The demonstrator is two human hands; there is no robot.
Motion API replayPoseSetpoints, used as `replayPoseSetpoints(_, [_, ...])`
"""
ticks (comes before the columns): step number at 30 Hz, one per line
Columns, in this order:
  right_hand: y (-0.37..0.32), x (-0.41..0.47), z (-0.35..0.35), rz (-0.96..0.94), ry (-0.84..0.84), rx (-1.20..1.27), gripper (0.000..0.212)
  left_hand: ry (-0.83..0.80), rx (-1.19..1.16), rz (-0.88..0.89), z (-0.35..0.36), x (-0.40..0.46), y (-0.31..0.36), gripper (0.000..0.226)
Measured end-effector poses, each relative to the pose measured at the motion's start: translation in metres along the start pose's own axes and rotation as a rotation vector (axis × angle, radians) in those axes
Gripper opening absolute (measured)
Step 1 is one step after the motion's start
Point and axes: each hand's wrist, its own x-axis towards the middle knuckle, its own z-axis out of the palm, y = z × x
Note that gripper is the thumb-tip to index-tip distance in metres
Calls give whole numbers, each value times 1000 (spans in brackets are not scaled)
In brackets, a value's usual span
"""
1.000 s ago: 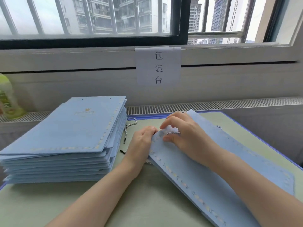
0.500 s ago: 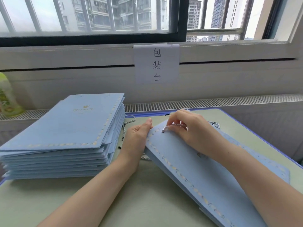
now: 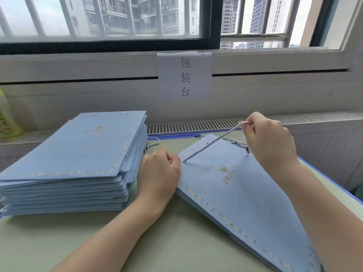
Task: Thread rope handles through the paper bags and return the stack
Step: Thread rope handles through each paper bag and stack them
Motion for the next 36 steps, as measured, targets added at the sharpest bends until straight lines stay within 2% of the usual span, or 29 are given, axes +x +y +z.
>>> replayPoseSetpoints(2, [0, 0, 1, -19, 107, 191, 17, -64, 189, -20, 1, -1, 1, 31])
replayPoseSetpoints(4, [-3, 1, 0, 5, 103, 416, 19, -124, 338, -27, 1, -2, 1, 27])
replayPoseSetpoints(7, [-11, 5, -2, 189, -51, 958, 33, -190, 435, -25, 4, -3, 3, 9])
replayPoseSetpoints(9, [-17, 7, -4, 393, -177, 1372, 29, -192, 384, 23, 7, -2, 8, 21])
replayPoseSetpoints(10, [-19, 7, -4, 448, -215, 1455, 23, -176, 328, 44, 8, 1, 13, 23])
replayPoseSetpoints(13, [-24, 9, 10, 476, -316, 1400, 11, -165, 206, 60, 18, 18, 25, 23])
replayPoseSetpoints(15, [-29, 15, 17, 426, -426, 1327, 18, -245, 170, -8, 27, 29, 28, 35])
replayPoseSetpoints(18, [-33, 21, 24, 343, -539, 1093, 38, -292, 222, -51, 37, 32, 24, 36])
replayPoseSetpoints(20, [-32, 17, 33, 304, -512, 986, 42, -287, 261, -57, 36, 29, 21, 36])
replayPoseSetpoints(23, [-30, 3, 45, 140, -427, 804, 22, -297, 187, -72, 29, 32, 18, 28])
replayPoseSetpoints(28, [-30, -7, 53, -136, -376, 626, 12, -460, -201, -231, 11, 37, 19, 15])
replayPoseSetpoints(32, [-33, -15, 56, -265, -317, 549, 22, -467, -197, -320, 12, 36, 19, 12])
replayPoseSetpoints(36, [-32, -16, 57, -319, -349, 478, 12, -424, -180, -249, 16, 29, 15, 4])
